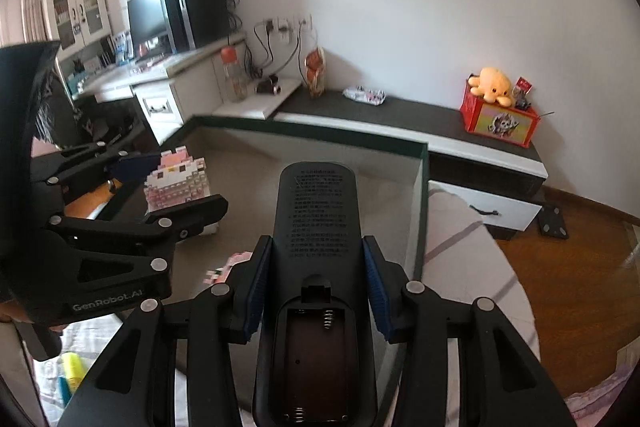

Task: Organize rigid objects
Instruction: 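Carry the block figure and remote into the pink box and open both grippers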

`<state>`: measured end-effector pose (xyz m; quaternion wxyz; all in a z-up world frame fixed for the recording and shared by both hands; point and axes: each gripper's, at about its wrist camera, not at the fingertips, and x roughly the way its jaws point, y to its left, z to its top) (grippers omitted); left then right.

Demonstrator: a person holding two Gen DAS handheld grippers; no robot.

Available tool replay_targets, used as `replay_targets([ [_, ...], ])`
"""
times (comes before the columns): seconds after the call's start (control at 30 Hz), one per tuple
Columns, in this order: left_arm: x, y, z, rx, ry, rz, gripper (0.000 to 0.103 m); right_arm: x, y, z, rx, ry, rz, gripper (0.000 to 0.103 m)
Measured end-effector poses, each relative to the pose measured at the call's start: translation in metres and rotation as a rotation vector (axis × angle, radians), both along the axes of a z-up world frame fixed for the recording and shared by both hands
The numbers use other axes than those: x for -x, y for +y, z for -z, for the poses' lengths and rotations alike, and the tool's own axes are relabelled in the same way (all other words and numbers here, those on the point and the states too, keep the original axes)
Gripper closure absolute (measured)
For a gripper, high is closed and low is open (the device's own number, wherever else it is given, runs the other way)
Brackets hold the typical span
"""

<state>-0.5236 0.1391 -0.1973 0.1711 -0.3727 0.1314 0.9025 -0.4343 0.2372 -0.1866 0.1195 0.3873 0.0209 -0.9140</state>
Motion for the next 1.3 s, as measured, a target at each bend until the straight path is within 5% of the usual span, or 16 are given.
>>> replay_targets([
  [0.27,0.004,0.003,0.008,0.009,0.010,-0.004,0.038,0.013,-0.004,0.020,-0.042,-0.043,0.017,0.058],
  [0.93,-0.010,-0.007,-0.010,-0.004,0.046,-0.031,0.014,0.007,-0.003,0.013,-0.051,-0.037,0.075,0.057],
  [1.3,-0.060,-0.032,-0.055,-0.046,0.137,-0.073,0.000,-0.047,-0.004,-0.034,-0.063,0.078,0.124,0.020],
])
